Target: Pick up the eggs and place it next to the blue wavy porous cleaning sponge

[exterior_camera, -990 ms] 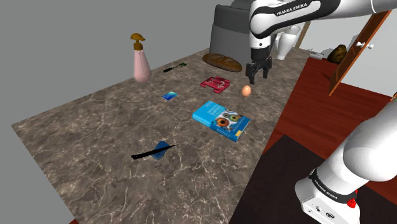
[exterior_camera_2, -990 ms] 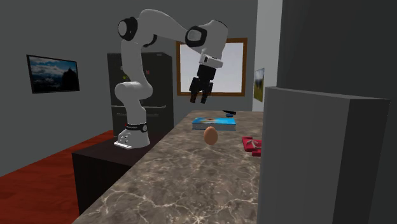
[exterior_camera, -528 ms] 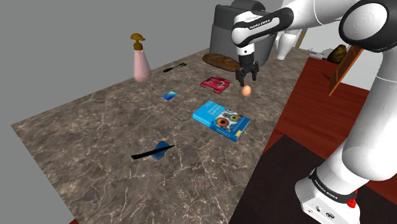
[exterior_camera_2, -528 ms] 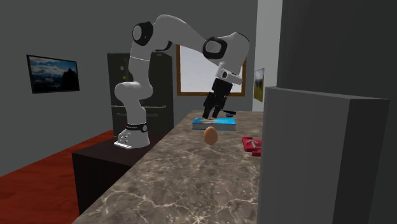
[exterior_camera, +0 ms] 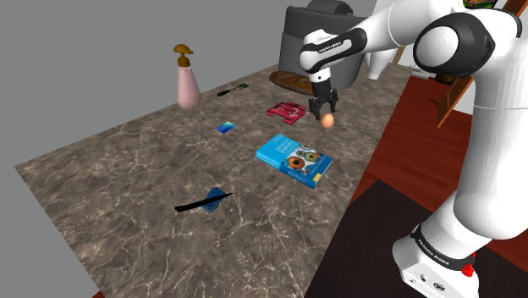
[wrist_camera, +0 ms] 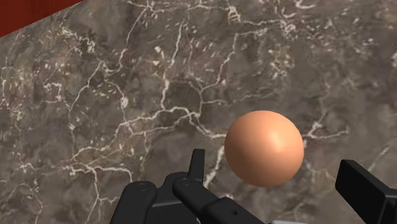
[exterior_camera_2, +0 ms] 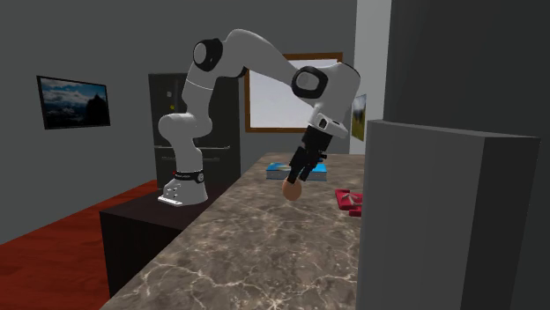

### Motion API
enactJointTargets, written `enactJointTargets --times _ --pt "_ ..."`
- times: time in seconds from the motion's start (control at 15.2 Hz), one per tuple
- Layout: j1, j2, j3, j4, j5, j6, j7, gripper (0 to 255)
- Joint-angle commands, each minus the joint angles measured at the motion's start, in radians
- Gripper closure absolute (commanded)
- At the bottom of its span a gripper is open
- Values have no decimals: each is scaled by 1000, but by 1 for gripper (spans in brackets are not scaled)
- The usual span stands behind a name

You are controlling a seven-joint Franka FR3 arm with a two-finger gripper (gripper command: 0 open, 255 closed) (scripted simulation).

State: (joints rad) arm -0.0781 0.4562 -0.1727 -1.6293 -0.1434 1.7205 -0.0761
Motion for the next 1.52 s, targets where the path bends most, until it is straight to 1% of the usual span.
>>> enactJointTargets --times 0.0,0.13,0.66,0.73,1.32,1.45 --pt "-2 1 -1 -26 -1 27 1 0" --pt "-5 0 -2 -61 -3 61 3 0" --pt "-5 0 -2 -61 -3 61 3 0" --pt "-5 0 -2 -61 -3 61 3 255" --pt "-5 0 -2 -61 -3 61 3 255" --pt "-4 -12 -3 -51 -4 40 0 255"
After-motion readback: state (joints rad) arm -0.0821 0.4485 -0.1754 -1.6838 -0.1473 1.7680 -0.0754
